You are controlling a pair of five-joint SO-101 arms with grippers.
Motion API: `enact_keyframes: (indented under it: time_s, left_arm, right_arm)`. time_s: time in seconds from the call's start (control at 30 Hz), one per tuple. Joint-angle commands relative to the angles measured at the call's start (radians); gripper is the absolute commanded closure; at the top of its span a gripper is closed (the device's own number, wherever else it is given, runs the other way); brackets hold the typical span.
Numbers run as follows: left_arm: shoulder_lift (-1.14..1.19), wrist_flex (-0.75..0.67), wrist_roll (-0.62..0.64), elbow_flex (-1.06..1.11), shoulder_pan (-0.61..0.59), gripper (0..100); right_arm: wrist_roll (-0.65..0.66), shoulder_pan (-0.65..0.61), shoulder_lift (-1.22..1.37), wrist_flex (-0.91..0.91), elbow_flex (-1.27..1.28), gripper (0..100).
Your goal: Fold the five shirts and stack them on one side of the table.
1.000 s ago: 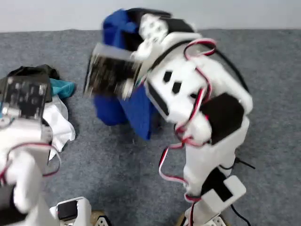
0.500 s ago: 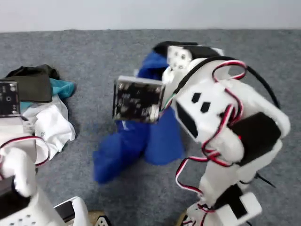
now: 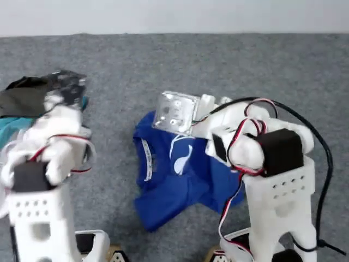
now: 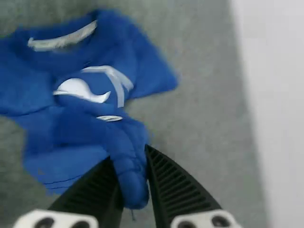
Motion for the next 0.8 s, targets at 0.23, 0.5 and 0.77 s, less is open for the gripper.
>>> enact_keyframes:
  time_s: [0.23, 0.5, 0.77]
  left_arm:
    - [0.359, 0.206, -0.147, -0.065, 0.232, 92]
    - [0.568, 0.288, -0.18, -0.061, 0.288, 80]
    - [0.706, 0.284, -0.158, -0.061, 0.393, 77]
  right_arm:
    - [-0.104, 0.266, -0.039, -0.122, 0.238, 98.9]
    - [-0.187, 0.314, -0.039, -0.134, 0.31, 98.9]
    - [-0.201, 0.312, -0.039, -0.134, 0.319, 98.9]
